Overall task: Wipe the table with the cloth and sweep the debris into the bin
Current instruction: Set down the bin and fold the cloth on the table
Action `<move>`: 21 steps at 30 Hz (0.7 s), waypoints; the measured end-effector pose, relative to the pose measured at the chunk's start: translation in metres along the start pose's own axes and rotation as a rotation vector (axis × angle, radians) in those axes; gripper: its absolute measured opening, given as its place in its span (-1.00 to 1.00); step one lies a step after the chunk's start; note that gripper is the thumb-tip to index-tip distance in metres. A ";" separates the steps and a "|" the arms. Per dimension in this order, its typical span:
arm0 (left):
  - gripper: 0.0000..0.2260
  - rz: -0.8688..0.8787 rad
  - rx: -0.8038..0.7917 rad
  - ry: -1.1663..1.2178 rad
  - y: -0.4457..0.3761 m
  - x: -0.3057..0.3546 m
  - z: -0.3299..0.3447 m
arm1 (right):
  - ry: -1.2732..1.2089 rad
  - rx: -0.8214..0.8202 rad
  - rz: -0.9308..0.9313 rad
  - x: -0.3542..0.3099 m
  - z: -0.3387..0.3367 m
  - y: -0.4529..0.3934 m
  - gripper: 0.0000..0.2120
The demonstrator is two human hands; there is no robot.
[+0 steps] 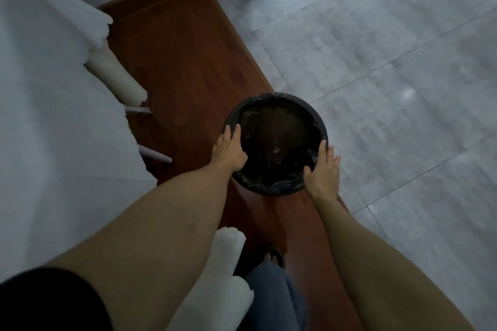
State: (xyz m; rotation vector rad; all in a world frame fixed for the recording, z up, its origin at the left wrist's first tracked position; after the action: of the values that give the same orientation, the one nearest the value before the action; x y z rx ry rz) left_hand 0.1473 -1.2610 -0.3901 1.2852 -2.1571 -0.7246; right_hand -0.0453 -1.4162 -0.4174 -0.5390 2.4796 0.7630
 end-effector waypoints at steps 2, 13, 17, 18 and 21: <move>-0.29 0.043 0.016 -0.010 0.027 0.009 -0.027 | 0.046 -0.031 -0.057 -0.023 -0.027 0.018 -0.28; -0.33 0.265 0.302 0.163 0.240 0.000 -0.182 | 0.017 -0.070 -0.297 -0.176 -0.169 0.147 -0.31; -0.35 0.244 0.408 0.188 0.306 -0.062 -0.211 | 0.000 -0.092 -0.417 -0.234 -0.176 0.201 -0.33; -0.36 0.220 0.420 0.198 0.320 -0.082 -0.214 | -0.005 -0.107 -0.452 -0.247 -0.172 0.216 -0.33; -0.39 0.131 0.424 0.194 0.352 -0.142 -0.215 | -0.036 -0.156 -0.539 -0.278 -0.150 0.266 -0.35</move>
State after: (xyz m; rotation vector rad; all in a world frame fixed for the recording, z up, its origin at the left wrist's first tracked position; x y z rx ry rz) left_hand 0.1330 -1.0298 -0.0206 1.3355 -2.2771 -0.0818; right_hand -0.0030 -1.2415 -0.0461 -1.1754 2.0973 0.7313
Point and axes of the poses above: each hand's wrist, its own y-axis away from the middle knuckle, its own z-axis out of the palm, x = y × z, the point moved 6 cm from there along -y, towards the middle knuckle, and after that the axes turned 8 degrees about -y, right-handed, at the moved point
